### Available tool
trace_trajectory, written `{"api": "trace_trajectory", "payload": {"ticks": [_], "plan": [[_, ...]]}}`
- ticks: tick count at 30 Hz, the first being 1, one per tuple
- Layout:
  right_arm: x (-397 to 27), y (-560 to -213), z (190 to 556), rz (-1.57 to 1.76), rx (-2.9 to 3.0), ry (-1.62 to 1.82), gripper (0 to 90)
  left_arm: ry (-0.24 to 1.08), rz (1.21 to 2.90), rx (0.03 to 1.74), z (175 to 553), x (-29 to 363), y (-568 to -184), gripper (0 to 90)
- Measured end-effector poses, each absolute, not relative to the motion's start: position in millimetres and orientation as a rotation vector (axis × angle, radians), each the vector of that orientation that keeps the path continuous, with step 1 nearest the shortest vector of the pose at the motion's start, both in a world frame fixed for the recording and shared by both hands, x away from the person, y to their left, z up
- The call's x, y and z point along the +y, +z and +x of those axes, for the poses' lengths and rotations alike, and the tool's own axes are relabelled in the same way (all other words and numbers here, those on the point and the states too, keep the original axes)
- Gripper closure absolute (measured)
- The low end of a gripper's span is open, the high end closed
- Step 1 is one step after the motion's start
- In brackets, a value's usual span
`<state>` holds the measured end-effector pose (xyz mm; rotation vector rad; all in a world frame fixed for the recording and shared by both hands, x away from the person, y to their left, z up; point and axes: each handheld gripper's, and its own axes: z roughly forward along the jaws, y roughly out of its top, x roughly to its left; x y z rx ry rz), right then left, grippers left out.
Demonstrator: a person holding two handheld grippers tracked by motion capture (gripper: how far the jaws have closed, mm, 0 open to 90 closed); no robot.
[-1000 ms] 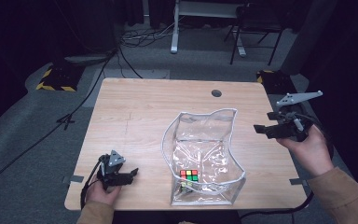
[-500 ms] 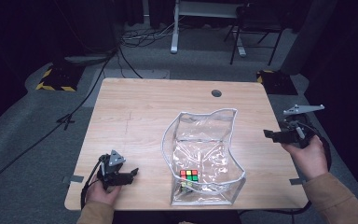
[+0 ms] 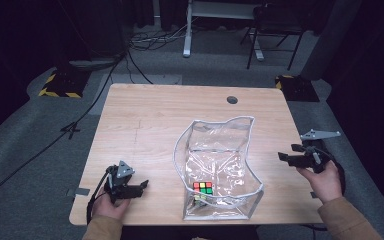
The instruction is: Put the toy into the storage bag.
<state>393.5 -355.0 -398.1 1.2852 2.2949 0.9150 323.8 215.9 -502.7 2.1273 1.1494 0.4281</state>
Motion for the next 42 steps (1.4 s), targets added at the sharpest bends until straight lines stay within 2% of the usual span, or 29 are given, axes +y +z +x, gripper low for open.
{"api": "trace_trajectory", "payload": {"ticks": [12,28,39,42], "plan": [[-362.4,-442.5,382.1,1.275,2.268,0.954,35.8,0.428,2.127,1.150,323.7,215.9,-502.7,22.4],[-359.7,-482.2,368.9,1.262,2.285,0.952,34.8,0.428,2.128,1.150,323.7,215.9,-502.6,22.4],[-361.3,-496.2,365.7,1.209,2.293,0.955,31.3,0.426,2.130,1.149,323.8,216.0,-502.5,22.3],[-367.9,-502.7,364.3,1.167,2.275,1.040,27.4,0.426,2.129,1.149,323.8,215.9,-502.6,22.3]]}}
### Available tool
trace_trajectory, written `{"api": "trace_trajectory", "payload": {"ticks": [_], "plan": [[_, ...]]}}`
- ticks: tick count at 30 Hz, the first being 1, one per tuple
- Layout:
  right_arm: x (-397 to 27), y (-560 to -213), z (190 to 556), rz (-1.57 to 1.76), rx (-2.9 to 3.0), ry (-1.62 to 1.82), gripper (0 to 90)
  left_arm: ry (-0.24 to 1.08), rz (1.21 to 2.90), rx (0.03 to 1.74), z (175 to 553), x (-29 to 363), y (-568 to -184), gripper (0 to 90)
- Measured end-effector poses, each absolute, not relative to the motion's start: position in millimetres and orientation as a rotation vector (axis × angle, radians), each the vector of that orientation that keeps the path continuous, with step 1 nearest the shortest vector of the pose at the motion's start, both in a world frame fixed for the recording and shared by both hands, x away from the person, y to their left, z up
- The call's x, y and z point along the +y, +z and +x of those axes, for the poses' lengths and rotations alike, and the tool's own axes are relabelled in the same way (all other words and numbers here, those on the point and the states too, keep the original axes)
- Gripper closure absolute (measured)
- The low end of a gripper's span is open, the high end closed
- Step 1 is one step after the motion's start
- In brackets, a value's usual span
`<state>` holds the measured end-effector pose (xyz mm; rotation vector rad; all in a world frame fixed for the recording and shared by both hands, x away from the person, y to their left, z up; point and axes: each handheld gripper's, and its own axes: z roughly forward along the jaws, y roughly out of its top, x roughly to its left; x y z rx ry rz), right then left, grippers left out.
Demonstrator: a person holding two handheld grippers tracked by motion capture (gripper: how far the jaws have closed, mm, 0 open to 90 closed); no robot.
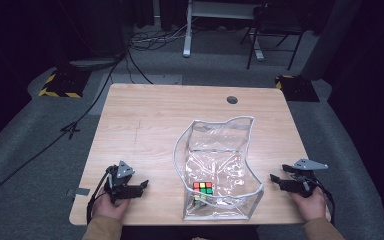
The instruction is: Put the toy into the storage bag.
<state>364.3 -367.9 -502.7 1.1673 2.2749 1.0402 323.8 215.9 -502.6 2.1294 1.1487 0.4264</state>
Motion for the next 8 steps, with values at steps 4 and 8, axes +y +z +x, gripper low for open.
{"api": "trace_trajectory", "payload": {"ticks": [4,8], "plan": [[-366.6,-502.9,364.9,1.147,2.302,1.043,21.2,0.428,2.130,1.148,323.8,216.0,-502.5,22.3],[-366.1,-503.2,365.5,1.121,2.332,1.041,16.8,0.429,2.125,1.156,323.9,215.8,-502.7,21.3]]}}
